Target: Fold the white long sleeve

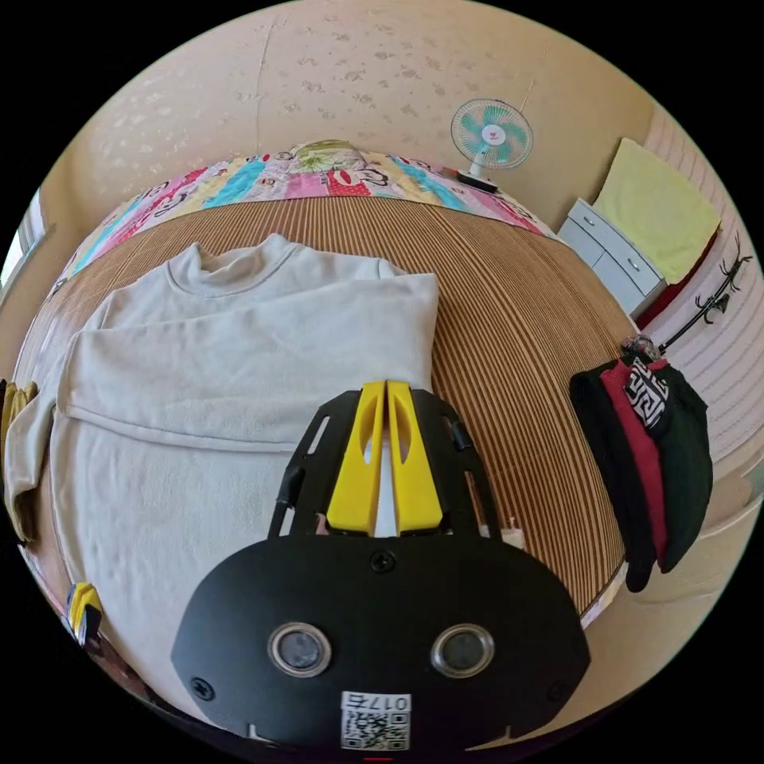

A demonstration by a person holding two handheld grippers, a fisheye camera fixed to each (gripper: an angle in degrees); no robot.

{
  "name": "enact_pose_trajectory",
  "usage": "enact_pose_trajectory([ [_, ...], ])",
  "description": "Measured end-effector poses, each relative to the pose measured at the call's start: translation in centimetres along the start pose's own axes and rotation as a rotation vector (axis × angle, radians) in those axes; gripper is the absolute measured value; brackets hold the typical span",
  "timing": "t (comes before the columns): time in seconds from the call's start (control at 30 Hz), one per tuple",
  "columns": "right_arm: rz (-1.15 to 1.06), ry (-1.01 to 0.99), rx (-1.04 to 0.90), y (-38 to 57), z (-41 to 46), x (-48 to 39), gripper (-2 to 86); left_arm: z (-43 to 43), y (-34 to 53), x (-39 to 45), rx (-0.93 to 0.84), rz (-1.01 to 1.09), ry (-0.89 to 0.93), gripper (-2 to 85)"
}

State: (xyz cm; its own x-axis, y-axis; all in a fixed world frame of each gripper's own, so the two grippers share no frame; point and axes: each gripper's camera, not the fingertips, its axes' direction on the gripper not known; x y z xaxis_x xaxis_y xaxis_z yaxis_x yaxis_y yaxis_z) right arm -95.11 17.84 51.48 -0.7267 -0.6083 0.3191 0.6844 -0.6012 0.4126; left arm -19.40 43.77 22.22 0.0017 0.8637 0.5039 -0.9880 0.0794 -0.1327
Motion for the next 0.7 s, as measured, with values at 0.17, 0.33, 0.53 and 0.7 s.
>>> enact_pose_trajectory([
  [0.17,-0.005,0.028,0.038,-0.2,0.0,-0.4,0.6,-1.3,-1.0,-1.6,0.007,-0.001,0.005,1.1],
  [0.33,0.052,-0.127,0.049,-1.0,-1.0,2.7,0.4,-7.7,-0.7,-8.5,0.234,-0.329,0.126,9.3],
  [0.53,0.120,-0.403,0.109,-1.2,-2.7,7.6,0.3,-20.9,3.7,-18.3,0.723,-0.741,-0.030,11.3],
  [0.7,0.134,-0.500,0.145,-1.9,-4.6,9.1,0.3,-26.0,5.4,-23.5,0.769,-0.911,-0.251,13.6],
])
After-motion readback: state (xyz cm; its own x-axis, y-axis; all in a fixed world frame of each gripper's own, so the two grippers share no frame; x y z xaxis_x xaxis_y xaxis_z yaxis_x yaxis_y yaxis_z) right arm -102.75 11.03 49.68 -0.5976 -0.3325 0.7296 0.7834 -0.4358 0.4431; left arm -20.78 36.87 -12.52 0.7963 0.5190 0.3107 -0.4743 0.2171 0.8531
